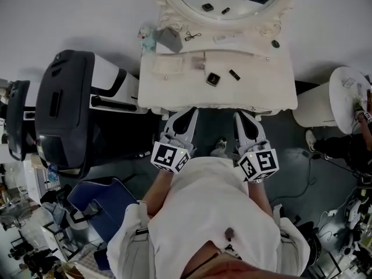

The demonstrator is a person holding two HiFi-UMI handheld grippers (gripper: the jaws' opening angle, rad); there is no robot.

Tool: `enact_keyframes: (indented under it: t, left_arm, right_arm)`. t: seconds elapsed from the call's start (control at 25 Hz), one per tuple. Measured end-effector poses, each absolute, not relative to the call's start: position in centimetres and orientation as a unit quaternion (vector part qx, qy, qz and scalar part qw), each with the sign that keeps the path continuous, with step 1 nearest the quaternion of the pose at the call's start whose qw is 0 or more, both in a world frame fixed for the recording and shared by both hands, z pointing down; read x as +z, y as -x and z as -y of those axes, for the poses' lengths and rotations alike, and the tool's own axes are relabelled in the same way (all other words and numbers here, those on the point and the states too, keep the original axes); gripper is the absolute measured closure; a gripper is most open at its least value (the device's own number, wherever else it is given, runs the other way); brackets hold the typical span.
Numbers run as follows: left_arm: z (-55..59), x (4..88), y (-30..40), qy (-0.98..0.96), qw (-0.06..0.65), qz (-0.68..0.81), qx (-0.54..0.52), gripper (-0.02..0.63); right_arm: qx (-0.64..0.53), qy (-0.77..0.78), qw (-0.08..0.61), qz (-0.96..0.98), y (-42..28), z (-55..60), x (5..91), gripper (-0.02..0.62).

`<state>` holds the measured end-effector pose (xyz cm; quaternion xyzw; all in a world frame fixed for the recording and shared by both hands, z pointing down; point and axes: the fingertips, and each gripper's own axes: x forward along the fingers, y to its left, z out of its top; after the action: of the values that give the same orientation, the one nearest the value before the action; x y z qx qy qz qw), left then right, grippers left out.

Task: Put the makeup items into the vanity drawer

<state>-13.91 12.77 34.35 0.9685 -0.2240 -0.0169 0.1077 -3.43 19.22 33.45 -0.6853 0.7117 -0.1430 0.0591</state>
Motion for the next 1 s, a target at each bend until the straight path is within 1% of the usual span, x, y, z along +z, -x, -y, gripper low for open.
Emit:
enact_keyframes:
  t: [0.2,0.64,0.8,1.0]
  left_arm:
    - [-11.7,34.2,10.2,-0.962,0.104,0.251,-0.016,0.600]
    - [-10.5,34.9,4.6,-0.949,0.100,0.299,-0.005,0.600]
    - [-10.5,35.8,3.5,-0.946,0.101,0.307,0.005,0.600]
    - [-9.2,36.1,3.3,-0.941,0.111,0.320,0.005,0.600]
  right_arm:
    - [-0.150,0.664,0.061,-0.730,-0.7,-17.5,33.7,0.586]
    - [-0.159,0.625,0.056,-0.762,-7.0,-15.3,34.7,0.588]
    - [-0.170,0.625,0.055,-0.760,-8.8,-15.1,35.8,0.586]
    - [-0.178,0.619,0.043,-0.764,-9.1,-14.2,36.2,0.588]
